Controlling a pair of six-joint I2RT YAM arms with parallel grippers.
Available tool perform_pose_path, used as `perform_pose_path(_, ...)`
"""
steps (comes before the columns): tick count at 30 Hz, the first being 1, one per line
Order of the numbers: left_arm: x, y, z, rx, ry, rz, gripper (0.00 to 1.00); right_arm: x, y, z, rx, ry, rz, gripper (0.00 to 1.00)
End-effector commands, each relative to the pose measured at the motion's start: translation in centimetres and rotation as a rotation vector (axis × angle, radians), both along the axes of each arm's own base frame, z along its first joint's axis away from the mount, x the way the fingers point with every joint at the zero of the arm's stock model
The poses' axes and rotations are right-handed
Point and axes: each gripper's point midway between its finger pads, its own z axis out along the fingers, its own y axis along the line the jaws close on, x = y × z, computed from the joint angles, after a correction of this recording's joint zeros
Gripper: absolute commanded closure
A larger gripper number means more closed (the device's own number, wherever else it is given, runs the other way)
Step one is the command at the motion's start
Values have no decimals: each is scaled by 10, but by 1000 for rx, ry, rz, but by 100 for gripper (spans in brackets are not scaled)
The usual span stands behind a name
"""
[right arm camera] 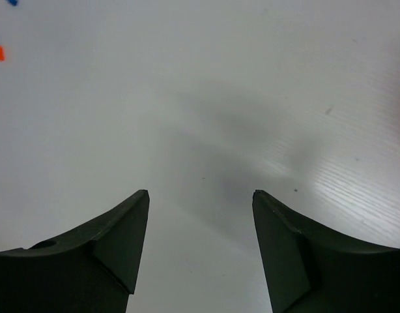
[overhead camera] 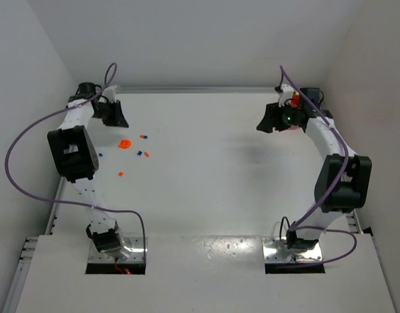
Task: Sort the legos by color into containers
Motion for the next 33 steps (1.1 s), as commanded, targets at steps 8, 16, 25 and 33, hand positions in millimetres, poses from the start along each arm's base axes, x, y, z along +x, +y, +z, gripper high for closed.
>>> perform_pose_path(8,-44,-193,185,-601,-199,-452,100,-18,102,98,147,-409,404,43)
perform_pose_path(16,-115,-269,205,-936,36,-662,100,-30,165,111,190,-573,577,48)
perform_pose_path(25,-131,-292,211,-987,148,-704,100,-54,227,116,233,-674,759,50)
perform_pose_path(33,-131,-295,210,-980,141,-708,100,-70,252,108,190,-741,864,50)
